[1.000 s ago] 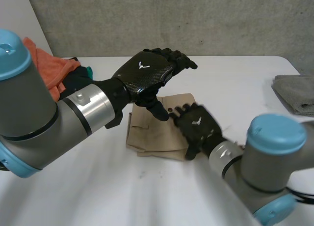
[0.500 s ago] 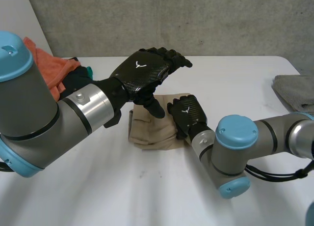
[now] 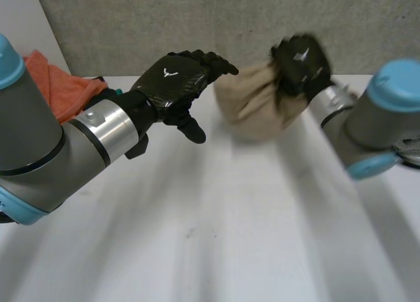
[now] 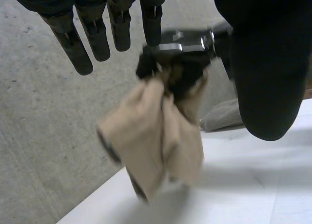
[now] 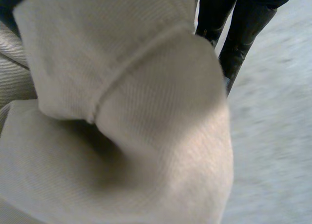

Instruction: Fold the laundry.

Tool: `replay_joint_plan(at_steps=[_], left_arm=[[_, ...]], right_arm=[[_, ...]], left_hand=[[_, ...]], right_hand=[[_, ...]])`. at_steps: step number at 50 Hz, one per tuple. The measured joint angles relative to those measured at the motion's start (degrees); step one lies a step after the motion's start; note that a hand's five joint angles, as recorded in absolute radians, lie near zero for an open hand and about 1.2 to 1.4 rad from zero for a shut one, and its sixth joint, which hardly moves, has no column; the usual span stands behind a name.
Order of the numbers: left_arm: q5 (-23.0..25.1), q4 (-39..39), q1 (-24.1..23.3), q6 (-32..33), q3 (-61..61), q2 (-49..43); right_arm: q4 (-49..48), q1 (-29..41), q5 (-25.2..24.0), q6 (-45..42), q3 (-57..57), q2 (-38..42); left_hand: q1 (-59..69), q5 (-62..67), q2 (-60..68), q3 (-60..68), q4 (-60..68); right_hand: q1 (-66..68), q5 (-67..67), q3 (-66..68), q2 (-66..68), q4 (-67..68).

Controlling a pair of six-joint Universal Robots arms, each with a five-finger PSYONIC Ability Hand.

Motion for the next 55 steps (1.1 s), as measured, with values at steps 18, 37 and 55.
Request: replay_joint_plan(at_steps=[18, 37, 55], left_arm=[[-0.34, 0.0, 0.15, -0.03, -0.42, -0.02], [-0.98, 0.06, -0.13, 0.2, -1.07, -0.73], [-1.4, 0.08, -0.53, 0.31, -2.04, -0.44]], right_arm=[[-6.88, -27.4, -16.69, 8.56, -12.66, 6.76], [-26.08, -46.97, -35.69, 26.36, -9.14, 24.09], [-25.55, -50.78, -38.12, 25.48, -7.81, 27.16]], left_hand=[[0.0, 0.0, 0.0, 0.0, 0.0], [0.0, 0.0, 0.0, 0.0, 0.0], [0.0, 0.0, 0.0, 0.0, 0.0]], right_hand=[[0.0, 0.88, 0.6, 0.0, 0.04], [0.41, 2.13, 0.6, 0.29, 0.04], [-23.9, -24.97, -30.52, -33.26, -32.28]])
